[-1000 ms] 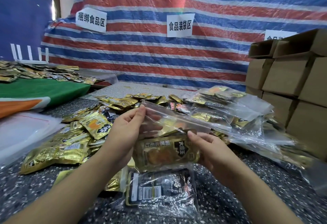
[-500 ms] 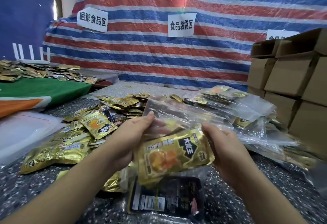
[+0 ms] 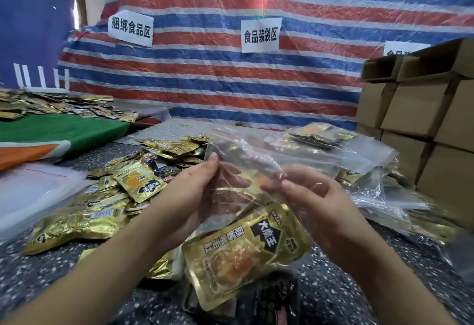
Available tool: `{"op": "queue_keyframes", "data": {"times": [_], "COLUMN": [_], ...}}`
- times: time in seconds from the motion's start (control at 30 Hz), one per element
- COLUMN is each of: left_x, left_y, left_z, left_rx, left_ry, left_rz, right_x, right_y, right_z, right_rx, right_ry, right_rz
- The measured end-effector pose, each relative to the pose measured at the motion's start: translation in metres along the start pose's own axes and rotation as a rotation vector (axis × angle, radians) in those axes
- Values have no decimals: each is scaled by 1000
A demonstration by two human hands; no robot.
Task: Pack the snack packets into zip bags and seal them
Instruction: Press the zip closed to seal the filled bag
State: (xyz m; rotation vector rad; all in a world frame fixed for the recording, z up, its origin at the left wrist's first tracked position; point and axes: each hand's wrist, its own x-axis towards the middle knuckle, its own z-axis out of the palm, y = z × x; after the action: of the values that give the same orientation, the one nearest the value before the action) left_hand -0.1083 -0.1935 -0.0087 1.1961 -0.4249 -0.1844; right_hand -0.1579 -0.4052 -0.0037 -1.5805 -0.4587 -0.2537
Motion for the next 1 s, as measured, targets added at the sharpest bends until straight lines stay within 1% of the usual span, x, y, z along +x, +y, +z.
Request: {"op": "queue_keyframes", "data": {"times": [0.07, 0.2, 0.3, 0.37, 0.47, 0.57, 0.73, 0.93, 1.0], "left_x": [-1, -2, -3, -3, -2, -1, 7, 18, 20], "left_y": [-3, -8, -10, -11, -6, -2, 2, 25, 30], "left_z": [3, 10, 11, 10, 8, 7, 9, 19, 24], "left_rx": [5, -10, -8, 12, 62, 102, 177, 228, 255], "left_ry": [13, 41, 19, 3, -16, 20, 108, 92, 82], "left_rz": [-5, 12, 15, 11, 10, 53, 173, 237, 271], "right_x": [0, 3, 4, 4, 7, 10, 11, 15, 15], "right_y": [2, 2, 4, 5, 5, 4, 1, -12, -16], "right_z": [4, 9, 9, 7, 2, -1, -7, -19, -23], "right_rx": [-56, -64, -79, -49, 96, 205, 310, 406, 416], "right_ry": [66, 170, 227, 214, 171, 138, 173, 150, 190], "right_rz": [10, 22, 30, 44, 67, 121, 138, 102, 85]}}
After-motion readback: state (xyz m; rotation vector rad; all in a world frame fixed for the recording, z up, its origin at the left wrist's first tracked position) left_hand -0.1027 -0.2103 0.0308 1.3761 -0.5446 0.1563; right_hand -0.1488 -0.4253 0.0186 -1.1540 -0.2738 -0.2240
